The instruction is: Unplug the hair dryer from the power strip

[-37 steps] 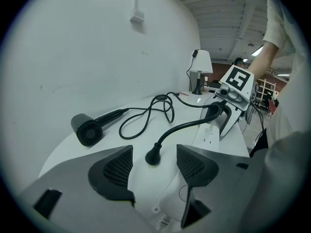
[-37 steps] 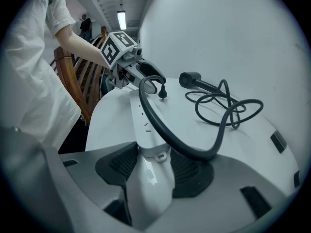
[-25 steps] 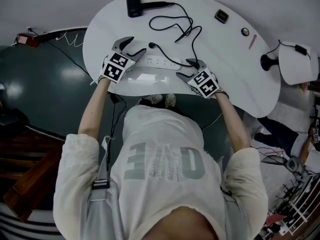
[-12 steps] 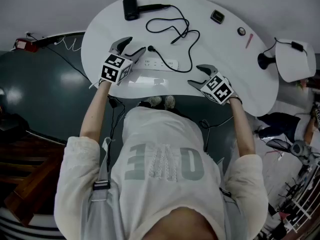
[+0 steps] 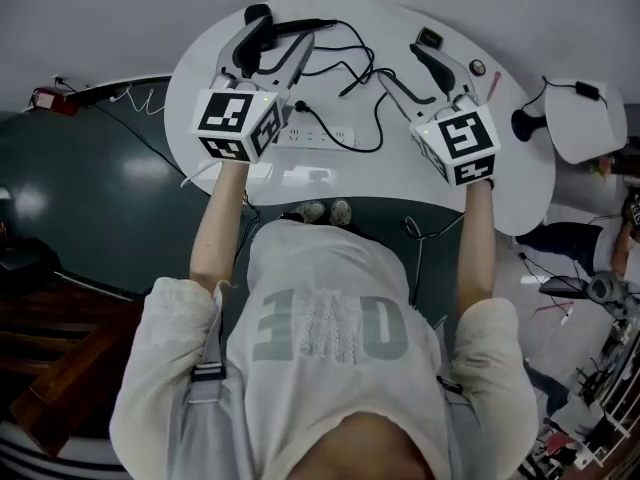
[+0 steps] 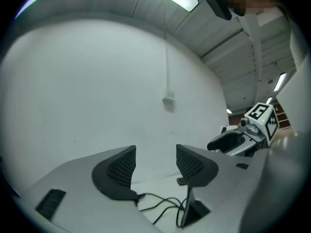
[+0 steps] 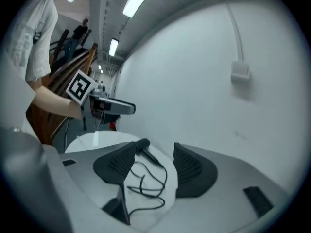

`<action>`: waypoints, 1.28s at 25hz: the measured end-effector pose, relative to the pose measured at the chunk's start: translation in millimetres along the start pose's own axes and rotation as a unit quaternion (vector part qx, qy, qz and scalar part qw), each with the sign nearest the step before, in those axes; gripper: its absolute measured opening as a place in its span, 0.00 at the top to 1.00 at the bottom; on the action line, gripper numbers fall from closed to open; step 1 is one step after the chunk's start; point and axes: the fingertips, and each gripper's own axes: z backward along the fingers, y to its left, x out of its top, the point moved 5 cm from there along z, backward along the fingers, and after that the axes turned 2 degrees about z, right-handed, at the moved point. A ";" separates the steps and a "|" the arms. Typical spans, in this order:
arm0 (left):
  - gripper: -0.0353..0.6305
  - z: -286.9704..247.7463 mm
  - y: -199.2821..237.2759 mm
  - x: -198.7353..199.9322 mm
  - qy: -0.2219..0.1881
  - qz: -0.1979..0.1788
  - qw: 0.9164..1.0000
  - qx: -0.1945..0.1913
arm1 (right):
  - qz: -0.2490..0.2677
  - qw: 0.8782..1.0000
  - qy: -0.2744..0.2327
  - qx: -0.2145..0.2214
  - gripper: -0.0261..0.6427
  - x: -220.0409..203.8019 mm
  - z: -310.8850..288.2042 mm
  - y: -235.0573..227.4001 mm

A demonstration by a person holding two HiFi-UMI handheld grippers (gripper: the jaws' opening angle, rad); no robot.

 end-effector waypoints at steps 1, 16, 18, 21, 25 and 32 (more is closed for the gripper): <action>0.53 2.5 -5.8 13.6 -0.025 0.002 1.000 0.015 | -0.009 0.999 -0.034 -0.010 0.57 16.9 3.9 0.4; 0.93 68.8 -47.6 84.5 -0.149 -0.113 0.972 0.140 | -0.058 0.945 -0.182 -0.265 0.90 73.2 55.6 26.7; 0.93 67.3 -45.1 80.9 -0.139 -0.117 0.973 0.143 | -0.064 0.946 -0.177 -0.263 0.90 70.0 52.4 28.6; 0.93 66.6 -40.7 77.9 -0.128 -0.118 0.974 0.147 | -0.070 0.943 -0.181 -0.270 0.92 74.8 49.7 29.3; 0.93 69.3 -34.9 77.2 -0.126 -0.113 0.973 0.156 | -0.068 0.942 -0.183 -0.273 0.92 78.7 48.4 30.6; 0.93 69.1 -36.0 74.2 -0.120 -0.109 0.975 0.151 | -0.061 0.945 -0.178 -0.266 0.92 77.4 46.1 33.5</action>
